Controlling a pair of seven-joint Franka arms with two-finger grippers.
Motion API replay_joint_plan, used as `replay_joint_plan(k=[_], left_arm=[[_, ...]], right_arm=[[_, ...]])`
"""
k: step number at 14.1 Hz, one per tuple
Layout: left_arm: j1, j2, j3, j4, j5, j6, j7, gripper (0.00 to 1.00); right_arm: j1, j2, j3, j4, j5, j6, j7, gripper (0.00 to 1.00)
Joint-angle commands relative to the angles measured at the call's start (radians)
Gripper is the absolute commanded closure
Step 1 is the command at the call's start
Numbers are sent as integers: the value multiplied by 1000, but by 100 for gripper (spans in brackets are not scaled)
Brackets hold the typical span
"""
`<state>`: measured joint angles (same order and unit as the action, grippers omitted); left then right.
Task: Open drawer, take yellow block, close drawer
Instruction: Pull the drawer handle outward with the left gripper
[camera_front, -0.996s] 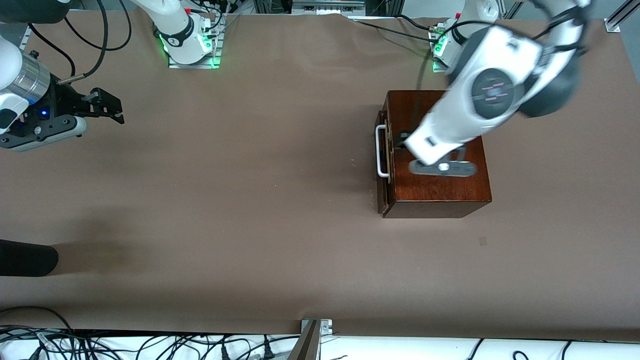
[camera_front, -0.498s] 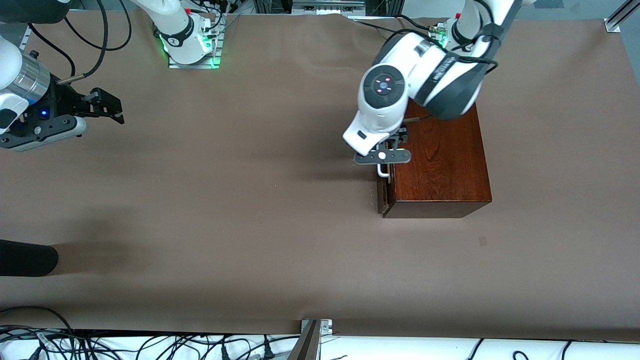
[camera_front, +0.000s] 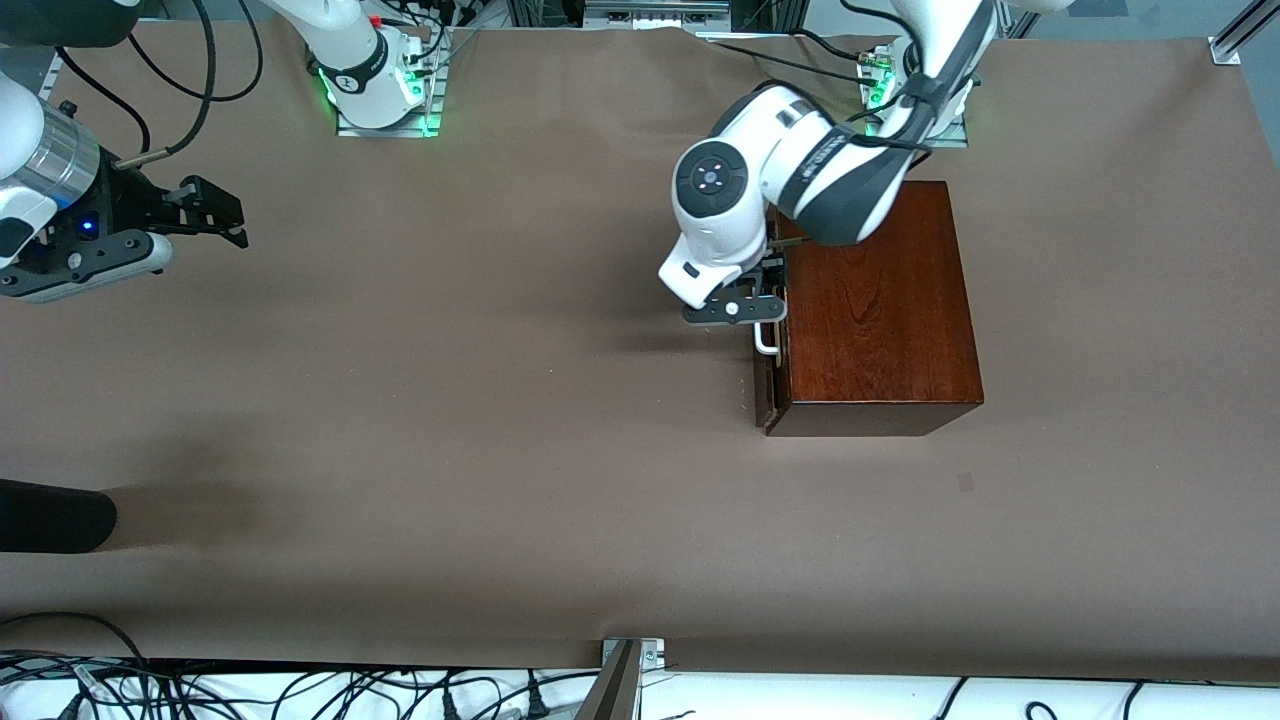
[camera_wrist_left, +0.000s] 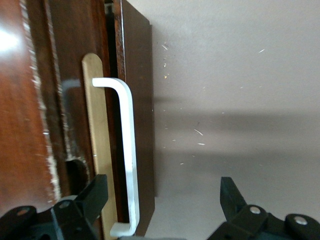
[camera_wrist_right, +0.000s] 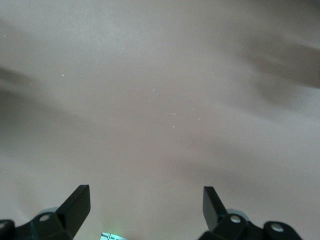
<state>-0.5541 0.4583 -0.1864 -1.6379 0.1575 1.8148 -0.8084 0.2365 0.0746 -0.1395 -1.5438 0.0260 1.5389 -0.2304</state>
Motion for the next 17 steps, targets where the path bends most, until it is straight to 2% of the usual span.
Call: replay_joint_plan(k=[1,9,13,17], left_arm=[[-24,-12,5,-83,60,78,-54,0],[-35,51,5,-89,62,171,-63,0],[-59,82,-1,-68,44,296,-100,0],[-98,126,-2,12,-7,316,-127,0]], right_arm=[[1,2,1,11,-14,-5,6,0],[3,2,5,11,-11,-3,14,0],[0,2,1,11,-12,-5,5,0],[-2,2,1,11,-12,-5,5,0]])
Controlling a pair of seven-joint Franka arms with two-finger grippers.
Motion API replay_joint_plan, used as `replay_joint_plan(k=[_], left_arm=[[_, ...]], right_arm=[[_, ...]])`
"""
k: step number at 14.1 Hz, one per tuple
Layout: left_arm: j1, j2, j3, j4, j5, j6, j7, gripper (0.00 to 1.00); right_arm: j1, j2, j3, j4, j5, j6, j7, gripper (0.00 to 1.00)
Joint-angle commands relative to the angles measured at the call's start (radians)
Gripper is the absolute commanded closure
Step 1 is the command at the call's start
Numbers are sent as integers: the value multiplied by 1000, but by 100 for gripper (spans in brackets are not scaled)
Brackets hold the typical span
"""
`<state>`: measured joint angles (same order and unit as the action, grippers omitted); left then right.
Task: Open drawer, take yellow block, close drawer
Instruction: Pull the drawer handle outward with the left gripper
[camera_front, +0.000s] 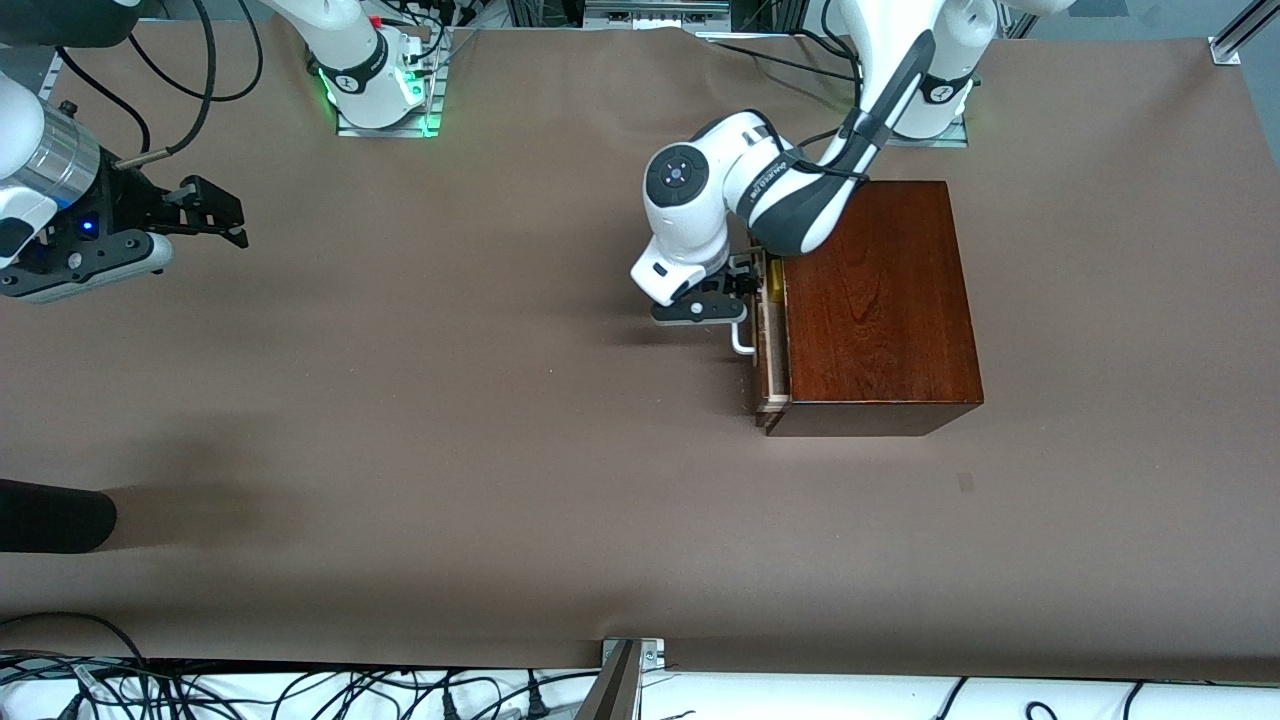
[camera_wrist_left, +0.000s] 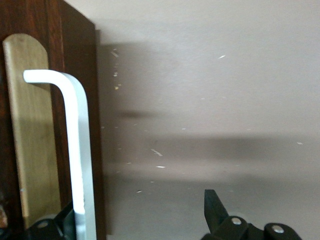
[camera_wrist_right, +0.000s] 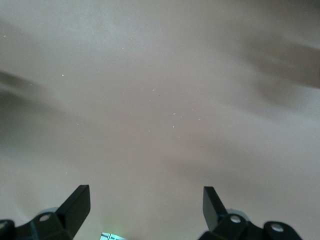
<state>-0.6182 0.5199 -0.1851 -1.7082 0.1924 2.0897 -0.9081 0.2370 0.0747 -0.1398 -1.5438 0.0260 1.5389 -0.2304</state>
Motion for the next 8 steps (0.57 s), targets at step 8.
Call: replay_joint_plan(k=[8], left_arm=[[-60,121,-4,182,-59,43,-46,0]], right_arm=[[-1,3,2,11,-12,-2,6,0]])
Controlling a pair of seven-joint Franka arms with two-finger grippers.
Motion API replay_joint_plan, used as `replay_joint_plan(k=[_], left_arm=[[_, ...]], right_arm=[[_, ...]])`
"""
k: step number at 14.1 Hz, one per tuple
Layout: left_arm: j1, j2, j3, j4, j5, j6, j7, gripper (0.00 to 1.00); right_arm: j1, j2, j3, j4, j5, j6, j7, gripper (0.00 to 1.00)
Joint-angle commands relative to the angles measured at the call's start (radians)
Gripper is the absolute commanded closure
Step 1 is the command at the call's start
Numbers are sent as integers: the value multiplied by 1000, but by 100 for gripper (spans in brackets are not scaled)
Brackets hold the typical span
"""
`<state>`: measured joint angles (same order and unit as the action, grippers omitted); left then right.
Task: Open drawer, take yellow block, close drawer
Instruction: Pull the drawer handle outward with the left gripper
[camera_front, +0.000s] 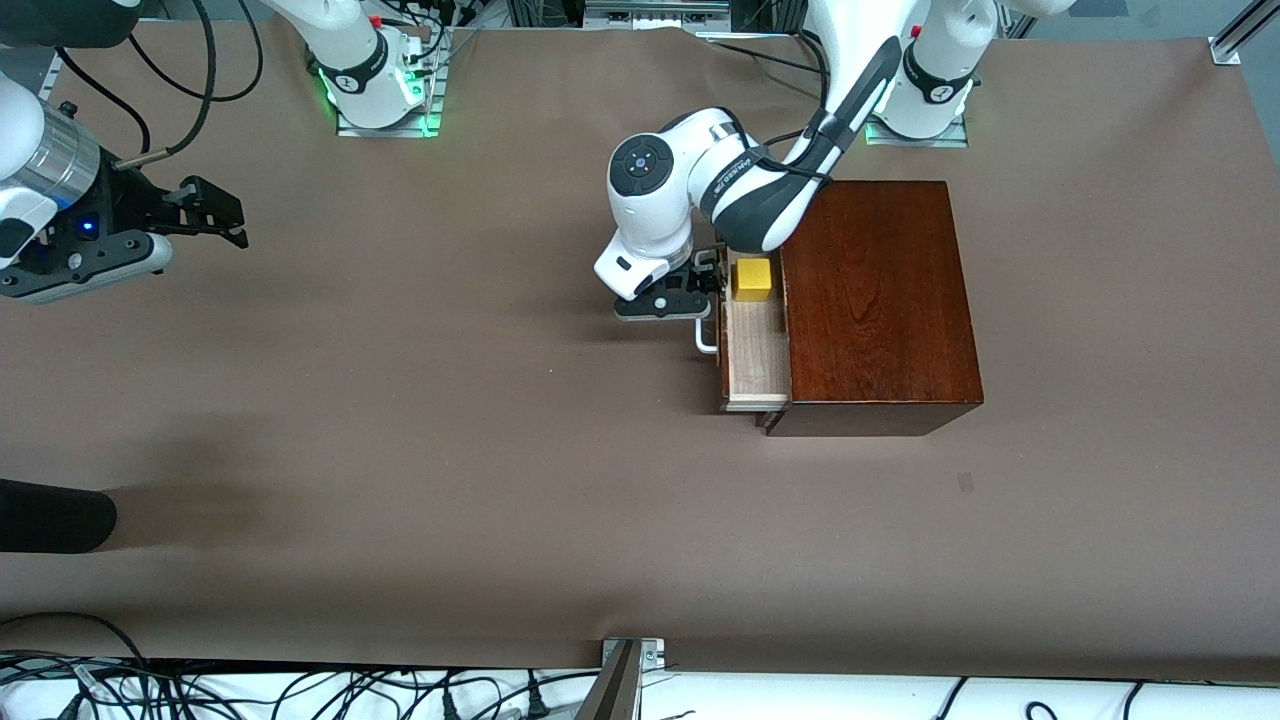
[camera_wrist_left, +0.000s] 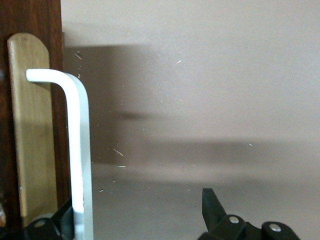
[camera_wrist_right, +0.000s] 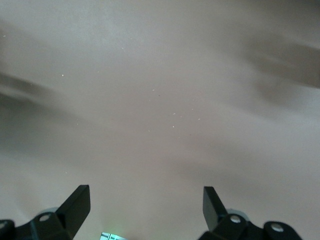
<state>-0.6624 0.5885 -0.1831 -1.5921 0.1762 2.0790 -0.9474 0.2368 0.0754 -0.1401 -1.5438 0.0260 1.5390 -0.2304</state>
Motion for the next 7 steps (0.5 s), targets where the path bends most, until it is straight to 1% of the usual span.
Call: replay_joint_plan(k=[1,5,7], left_arm=[[-16,51,-6,67,-43,52,-7,0],[-23,42,-4,69,-29,47,4,0],[-16,7,-4,69,-27,35,13,0]], right_arm=[[-1,3,2,11,-12,0,6,0],[-2,4,2,11,-11,0,6,0],[-2,9,2,13,-9,0,6,0]])
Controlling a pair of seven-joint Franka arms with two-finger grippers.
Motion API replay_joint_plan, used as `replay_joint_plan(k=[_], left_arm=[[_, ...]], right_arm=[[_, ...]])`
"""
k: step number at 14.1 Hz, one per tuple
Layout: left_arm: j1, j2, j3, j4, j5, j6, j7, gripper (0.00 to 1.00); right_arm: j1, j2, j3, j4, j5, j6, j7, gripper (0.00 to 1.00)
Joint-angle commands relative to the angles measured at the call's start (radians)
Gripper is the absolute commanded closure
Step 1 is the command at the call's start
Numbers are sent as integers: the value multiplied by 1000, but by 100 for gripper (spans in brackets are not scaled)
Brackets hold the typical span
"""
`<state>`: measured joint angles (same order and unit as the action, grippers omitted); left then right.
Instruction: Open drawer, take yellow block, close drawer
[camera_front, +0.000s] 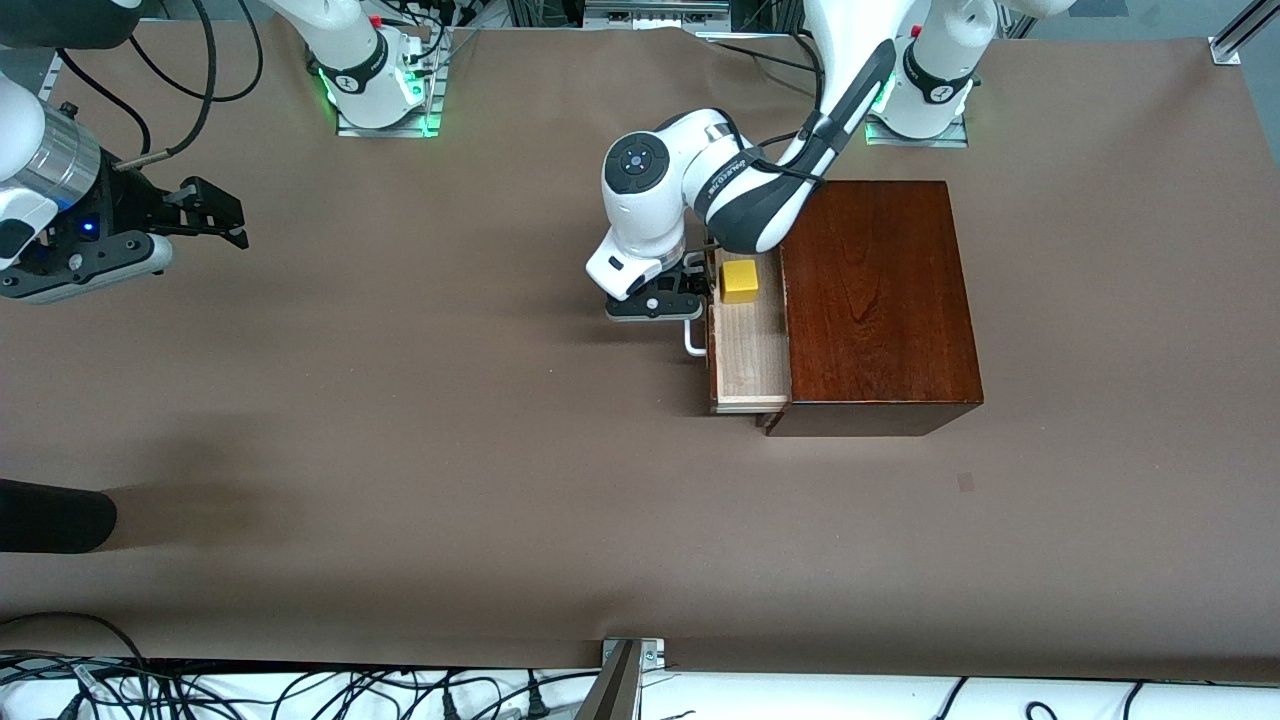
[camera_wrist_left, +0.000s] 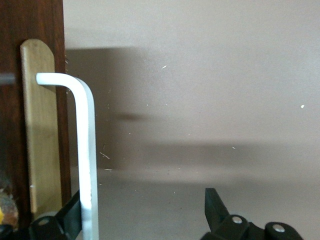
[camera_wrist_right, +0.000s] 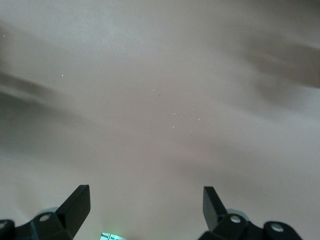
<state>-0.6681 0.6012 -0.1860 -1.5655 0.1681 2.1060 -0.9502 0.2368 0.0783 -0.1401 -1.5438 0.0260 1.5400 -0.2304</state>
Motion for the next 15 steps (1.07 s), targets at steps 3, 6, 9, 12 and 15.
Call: replay_joint_plan(k=[3,6,9,12,15], left_arm=[[4,-79,2,73,-21,-124,43,0],[51,-126,10,171,-21,-347,143,0],[175,-198,8,193,-28,-480,333,0],[327,-257,0,191,-36,-547,511,0],[462,-305,0,191,-80,-593,658,0]], right_arm=[[-1,8,2,13,-8,2,6,0],[-1,9,2,11,-6,3,6,0],[2,15,4,11,-3,3,8,0],[35,23,5,11,0,3,8,0],[102,24,7,11,8,14,10,0]])
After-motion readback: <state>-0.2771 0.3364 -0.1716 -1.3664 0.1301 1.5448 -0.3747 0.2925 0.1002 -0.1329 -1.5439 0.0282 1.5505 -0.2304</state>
